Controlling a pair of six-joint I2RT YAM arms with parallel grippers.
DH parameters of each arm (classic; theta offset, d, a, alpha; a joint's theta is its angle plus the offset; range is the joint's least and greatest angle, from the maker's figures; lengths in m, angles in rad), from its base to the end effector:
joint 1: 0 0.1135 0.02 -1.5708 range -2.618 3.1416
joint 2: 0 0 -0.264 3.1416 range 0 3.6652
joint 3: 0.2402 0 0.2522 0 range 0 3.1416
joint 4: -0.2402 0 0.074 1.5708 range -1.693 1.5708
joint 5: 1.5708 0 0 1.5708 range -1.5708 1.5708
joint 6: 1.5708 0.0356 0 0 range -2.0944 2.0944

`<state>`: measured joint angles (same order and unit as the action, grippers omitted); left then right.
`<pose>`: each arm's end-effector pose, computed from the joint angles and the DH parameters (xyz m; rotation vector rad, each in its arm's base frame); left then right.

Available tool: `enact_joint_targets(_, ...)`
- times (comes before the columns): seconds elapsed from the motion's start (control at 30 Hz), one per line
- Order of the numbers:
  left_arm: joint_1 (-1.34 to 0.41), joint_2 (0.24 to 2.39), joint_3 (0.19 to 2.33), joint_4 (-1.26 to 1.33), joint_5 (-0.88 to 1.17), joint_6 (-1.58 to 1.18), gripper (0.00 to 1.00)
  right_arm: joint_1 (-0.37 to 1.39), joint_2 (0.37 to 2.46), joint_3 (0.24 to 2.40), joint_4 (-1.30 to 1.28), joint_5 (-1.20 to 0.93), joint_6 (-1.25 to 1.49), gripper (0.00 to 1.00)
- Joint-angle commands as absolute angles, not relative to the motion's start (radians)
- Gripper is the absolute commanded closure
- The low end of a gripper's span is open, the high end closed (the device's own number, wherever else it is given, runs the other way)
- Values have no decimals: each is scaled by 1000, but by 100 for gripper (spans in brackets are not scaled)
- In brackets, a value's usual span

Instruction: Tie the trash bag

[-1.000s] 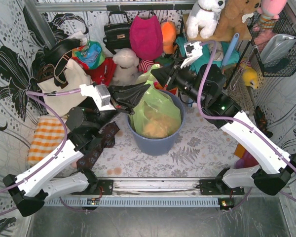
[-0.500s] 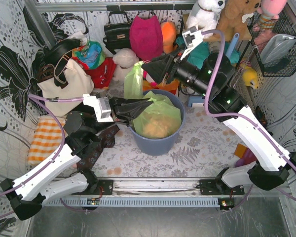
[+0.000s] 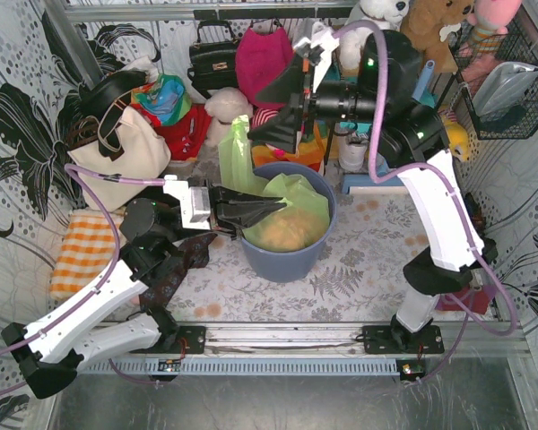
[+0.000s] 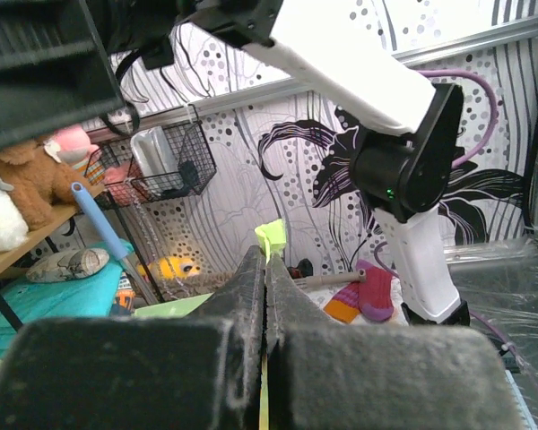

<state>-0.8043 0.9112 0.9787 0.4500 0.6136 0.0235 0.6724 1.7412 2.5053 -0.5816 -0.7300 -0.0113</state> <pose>0.1158 -0.1498 0.4495 0.9601 0.7421 -1.0096 0.2191 0.2048 0.6047 -1.0614 1.0898 1.0388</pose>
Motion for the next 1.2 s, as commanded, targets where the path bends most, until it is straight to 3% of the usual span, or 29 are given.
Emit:
enact_joint_targets(0.0, -801, 910, 1014, 464, 659, 22, 100, 666, 1772, 2545, -678, -987, -142, 20)
enact_joint_targets(0.43, -801, 940, 1037, 489, 697, -3, 100, 627, 1845, 2536, -430, -1202, -44, 21)
enact_joint_targets(0.67, -801, 950, 1045, 503, 709, -18, 100, 606, 1921, 2557, -171, -1319, 190, 26)
enact_joint_targets(0.83, -801, 949, 1048, 504, 711, -21, 100, 606, 1959, 2485, 183, -1417, 503, 36)
enact_joint_targets(1.17, -801, 947, 1047, 509, 708, -26, 100, 606, 1927, 2386, 267, -1410, 551, 67)
